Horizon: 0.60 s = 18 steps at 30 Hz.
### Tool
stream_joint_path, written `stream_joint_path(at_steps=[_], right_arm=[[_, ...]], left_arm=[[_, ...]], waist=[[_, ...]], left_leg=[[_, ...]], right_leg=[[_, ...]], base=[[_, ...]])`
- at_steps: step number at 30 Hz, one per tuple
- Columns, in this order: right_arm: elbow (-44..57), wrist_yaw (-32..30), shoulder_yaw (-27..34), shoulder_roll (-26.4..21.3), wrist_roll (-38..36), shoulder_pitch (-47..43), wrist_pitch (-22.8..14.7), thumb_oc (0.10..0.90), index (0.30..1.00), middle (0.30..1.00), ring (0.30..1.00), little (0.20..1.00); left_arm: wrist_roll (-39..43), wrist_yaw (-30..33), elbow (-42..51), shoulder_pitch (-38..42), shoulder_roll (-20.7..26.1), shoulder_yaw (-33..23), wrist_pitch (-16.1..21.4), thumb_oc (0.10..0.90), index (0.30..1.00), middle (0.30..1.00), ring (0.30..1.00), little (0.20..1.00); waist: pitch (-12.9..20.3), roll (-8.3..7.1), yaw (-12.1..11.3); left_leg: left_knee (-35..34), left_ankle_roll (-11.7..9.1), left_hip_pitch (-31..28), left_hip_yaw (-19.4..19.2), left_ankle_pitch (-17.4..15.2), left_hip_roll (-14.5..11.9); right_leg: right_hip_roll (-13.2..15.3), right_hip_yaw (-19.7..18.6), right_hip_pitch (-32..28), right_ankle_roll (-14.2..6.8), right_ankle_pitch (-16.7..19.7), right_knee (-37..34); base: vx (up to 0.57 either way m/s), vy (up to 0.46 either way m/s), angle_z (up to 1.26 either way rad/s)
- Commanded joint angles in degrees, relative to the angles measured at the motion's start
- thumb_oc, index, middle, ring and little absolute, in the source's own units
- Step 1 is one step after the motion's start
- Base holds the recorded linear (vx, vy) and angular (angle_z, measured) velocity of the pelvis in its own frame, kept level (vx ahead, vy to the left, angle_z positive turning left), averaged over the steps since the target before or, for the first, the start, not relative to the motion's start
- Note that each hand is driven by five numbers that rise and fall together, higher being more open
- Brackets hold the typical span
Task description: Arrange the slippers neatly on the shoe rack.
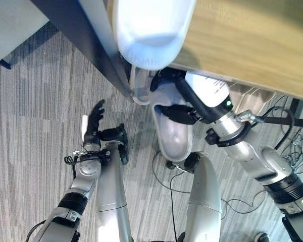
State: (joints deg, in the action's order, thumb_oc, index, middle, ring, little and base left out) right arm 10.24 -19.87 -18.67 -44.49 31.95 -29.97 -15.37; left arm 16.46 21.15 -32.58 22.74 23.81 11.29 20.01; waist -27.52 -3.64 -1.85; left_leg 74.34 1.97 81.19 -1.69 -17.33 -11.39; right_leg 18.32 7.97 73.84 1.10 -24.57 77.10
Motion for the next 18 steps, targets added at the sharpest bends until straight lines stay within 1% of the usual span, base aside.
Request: stream_joint_path(at_steps=[1, 3, 4, 5, 7, 9, 10, 12, 13, 14, 15, 16, 18], right_arm=[[11.49, -7.83, 4.91, 2.95, -1.63, 5.34, -2.49, 0.4, 0.3, 0.3, 0.3, 0.3], [13.67, -10.67, 7.4, 2.67, 0.0, 7.12, -2.72, 0.4, 0.3, 0.3, 0.3, 0.3], [13.91, -11.68, 8.05, 2.21, 0.45, 7.24, -2.76, 0.4, 0.3, 0.3, 0.3, 0.3], [13.71, -13.3, 8.4, 1.43, 0.58, 6.84, -2.51, 0.4, 0.3, 0.3, 0.3, 0.3], [13.52, -15.0, 7.75, -0.73, -0.57, 3.77, -2.3, 0.4, 0.3, 0.3, 0.3, 0.3], [13.36, -17.04, 6.56, -2.53, -2.25, -0.29, -2.4, 0.4, 0.3, 0.3, 0.3, 0.3], [13.41, -17.48, 6.57, -3.49, -2.93, -1.48, -2.57, 0.4, 0.3, 0.3, 0.3, 0.3], [11.54, -19.03, 4.88, -4.77, -3.85, -4.25, -2.8, 0.4, 0.3, 0.3, 0.3, 0.3], [11.34, -19.14, 4.66, -4.77, -3.83, -4.46, -2.85, 0.4, 0.3, 0.3, 0.3, 0.3], [4.19, -21.1, 1.27, -6.8, -7.8, -8.99, -2.96, 0.4, 0.3, 0.3, 0.3, 0.3], [1.96, -21.66, 0.41, -6.98, -9.86, -10.59, -3.49, 0.4, 0.3, 0.3, 0.3, 0.3], [1.85, -21.71, 0.28, -6.96, -9.87, -10.7, -3.53, 0.4, 0.3, 0.3, 0.3, 0.3], [-2.93, -22.38, -1.8, -7.56, -13.52, -14.62, -3.97, 0.4, 0.3, 0.3, 0.3, 0.3]], left_arm=[[-0.43, 2.25, -6.53, -9.99, -4.25, 4.42, 1.94, 0.8, 0.9, 0.9, 0.9, 0.9], [-0.27, 3.71, -12.09, -10.97, -5.39, 4.06, 2.08, 0.8, 0.9, 0.9, 0.9, 0.9], [-0.36, 4.41, -14.15, -11.54, -5.69, 4.05, 2.11, 0.8, 0.9, 0.9, 0.9, 0.9], [-1.51, 6.79, -13.86, -12.52, -5.36, 4.27, 2.39, 0.8, 0.9, 0.9, 0.9, 0.9], [1.29, 8.02, -12.19, -13.93, -5.16, 4.04, 3.41, 0.8, 0.9, 0.9, 0.9, 0.9], [2.86, 9.33, -10.5, -14.59, -4.25, 4.48, 4.69, 0.8, 0.9, 0.9, 0.9, 0.9], [2.86, 9.92, -9.08, -14.88, -3.72, 4.9, 4.95, 0.8, 0.9, 0.9, 0.9, 0.9], [1.72, 11.3, -7.57, -16.31, -2.5, 6.25, 5.63, 0.8, 0.9, 0.9, 0.9, 0.9], [1.69, 11.33, -7.54, -16.36, -2.55, 6.18, 5.61, 0.8, 0.9, 0.9, 0.9, 0.9], [0.75, 13.82, -6.21, -17.95, -0.27, 7.44, 6.54, 0.8, 0.9, 0.9, 0.9, 0.9], [1.24, 14.49, -6.19, -18.67, 0.27, 7.3, 6.86, 0.8, 0.9, 0.9, 0.9, 0.9], [1.24, 14.5, -6.16, -18.73, 0.25, 7.26, 6.86, 0.8, 0.9, 0.9, 0.9, 0.9], [2.45, 14.77, -6.89, -19.68, 1.4, 6.65, 7.29, 0.8, 0.9, 0.9, 0.9, 0.9]], waist=[[7.44, 2.3, 1.07], [6.69, 2.55, 1.29], [6.54, 2.71, 1.25], [5.73, 2.84, 0.98], [2.79, 2.99, 0.62], [-0.28, 3.45, 0.19], [-1.63, 3.75, 0.06], [-2.23, 4.24, -0.38], [-2.23, 4.25, -0.29], [-2.28, 4.81, -1.0], [-2.28, 4.8, -1.22], [-2.28, 4.79, -1.16], [-2.28, 5.02, -1.79]], left_leg=[[11.44, 1.46, 2.33, 7.69, -12.41, 0.45], [20.57, 2.37, 5.97, 8.94, -15.65, 0.47], [24.4, 2.8, 7.63, 9.59, -16.94, 0.36], [28.01, 3.1, 8.68, 10.56, -18.34, 0.38], [34.54, 3.51, 8.76, 12.28, -20.98, 1.2], [39.18, 3.92, 8.76, 13.65, -22.68, 2.15], [41.64, 4.17, 8.76, 14.27, -23.44, 2.74], [44.75, 4.3, 8.76, 15.34, -24.52, 3.6], [44.86, 4.28, 8.76, 15.37, -24.61, 3.61], [48.46, 4.24, 8.76, 16.19, -25.95, 4.4], [49.74, 4.21, 8.76, 16.4, -26.53, 4.49], [49.8, 4.21, 8.76, 16.41, -26.59, 4.5], [51.54, 4.32, 8.76, 16.91, -27.3, 4.72]], right_leg=[[-1.48, -4.97, 7.52, 0.71, -8.63, 10.45], [-2.08, -6.63, 11.66, 1.84, -11.67, 19.22], [-2.39, -7.83, 13.6, 2.13, -12.58, 22.69], [-2.46, -9.2, 14.86, 2.69, -13.91, 26.7], [-3.18, -12.69, 16.09, 3.43, -15.71, 33.78], [-3.53, -14.99, 16.12, 3.78, -17.26, 38.84], [-3.43, -16.14, 16.12, 4.35, -18.13, 41.29], [-4.23, -17.78, 16.12, 4.88, -19.42, 45.33], [-4.23, -17.82, 16.12, 4.85, -19.51, 45.44], [-4.32, -19.59, 16.12, 5.19, -20.67, 49.51], [-4.28, -20.29, 16.12, 5.53, -21.2, 50.63], [-4.26, -20.3, 16.12, 5.55, -21.29, 50.71], [-4.56, -21.14, 16.12, 5.63, -21.65, 52.47]], base=[[0.16, 0.0, -0.21], [0.18, 0.005, -0.25], [0.18, 0.03, -0.21], [0.18, 0.028, -0.19], [0.15, 0.04, -0.25], [0.1, 0.036, -0.16], [0.1, 0.021, 0.02], [0.08, 0.021, 0.08], [0.08, 0.045, 0.14], [0.07, 0.046, 0.13], [0.07, 0.046, 0.1], [0.03, 0.028, -0.05], [0.01, 0.011, -0.03]])
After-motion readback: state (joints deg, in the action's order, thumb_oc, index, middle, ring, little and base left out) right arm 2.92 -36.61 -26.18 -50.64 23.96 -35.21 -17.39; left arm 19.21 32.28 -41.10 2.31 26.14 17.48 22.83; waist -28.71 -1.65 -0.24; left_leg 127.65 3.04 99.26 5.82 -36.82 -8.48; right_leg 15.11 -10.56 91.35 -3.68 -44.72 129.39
